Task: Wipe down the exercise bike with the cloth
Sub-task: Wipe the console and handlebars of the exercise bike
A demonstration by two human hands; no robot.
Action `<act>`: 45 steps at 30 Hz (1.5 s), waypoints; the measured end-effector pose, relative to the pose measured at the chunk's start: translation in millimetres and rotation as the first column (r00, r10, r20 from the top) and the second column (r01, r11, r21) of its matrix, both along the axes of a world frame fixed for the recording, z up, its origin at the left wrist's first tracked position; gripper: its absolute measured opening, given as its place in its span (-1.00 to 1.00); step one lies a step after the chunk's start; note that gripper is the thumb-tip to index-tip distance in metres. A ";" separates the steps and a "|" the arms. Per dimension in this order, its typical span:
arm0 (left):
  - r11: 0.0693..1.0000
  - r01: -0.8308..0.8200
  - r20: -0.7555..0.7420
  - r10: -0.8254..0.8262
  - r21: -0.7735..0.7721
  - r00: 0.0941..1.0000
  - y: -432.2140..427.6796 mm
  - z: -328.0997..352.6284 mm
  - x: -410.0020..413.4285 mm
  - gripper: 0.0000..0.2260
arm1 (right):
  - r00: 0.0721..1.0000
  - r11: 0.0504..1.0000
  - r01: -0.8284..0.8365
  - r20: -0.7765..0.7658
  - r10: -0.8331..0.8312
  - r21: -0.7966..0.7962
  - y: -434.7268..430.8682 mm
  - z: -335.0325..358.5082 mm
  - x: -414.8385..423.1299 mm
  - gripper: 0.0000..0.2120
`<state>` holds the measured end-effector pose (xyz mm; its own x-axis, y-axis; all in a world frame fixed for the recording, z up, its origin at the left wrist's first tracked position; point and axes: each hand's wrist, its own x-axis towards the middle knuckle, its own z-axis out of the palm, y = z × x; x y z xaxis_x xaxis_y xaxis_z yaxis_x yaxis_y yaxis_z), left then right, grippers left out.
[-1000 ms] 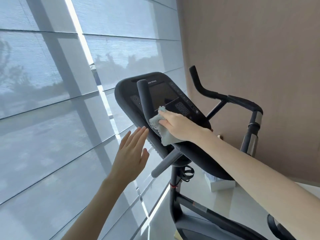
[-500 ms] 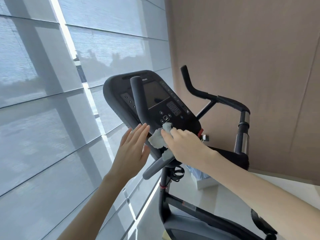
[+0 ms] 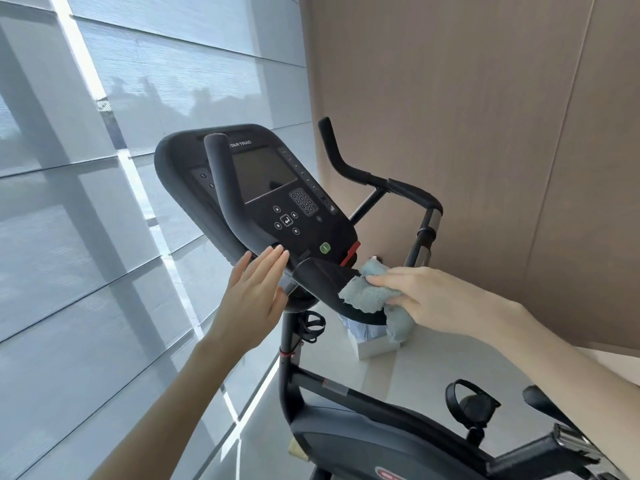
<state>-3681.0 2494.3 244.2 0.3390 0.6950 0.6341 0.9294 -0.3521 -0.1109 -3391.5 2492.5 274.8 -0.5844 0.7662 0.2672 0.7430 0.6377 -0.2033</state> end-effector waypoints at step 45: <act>0.997 -0.057 0.020 0.058 -0.058 0.998 -15.9 9.5 -2.6 -0.42 | 0.938 0.981 -0.133 -0.302 0.172 0.144 30.4 6.2 -96.7 -0.62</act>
<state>-3683.6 2478.4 253.7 0.2837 0.7485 0.5994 0.9503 -0.3031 -0.0713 -3488.2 2522.9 281.0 -0.5647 0.6257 0.5382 0.5466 0.7721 -0.3242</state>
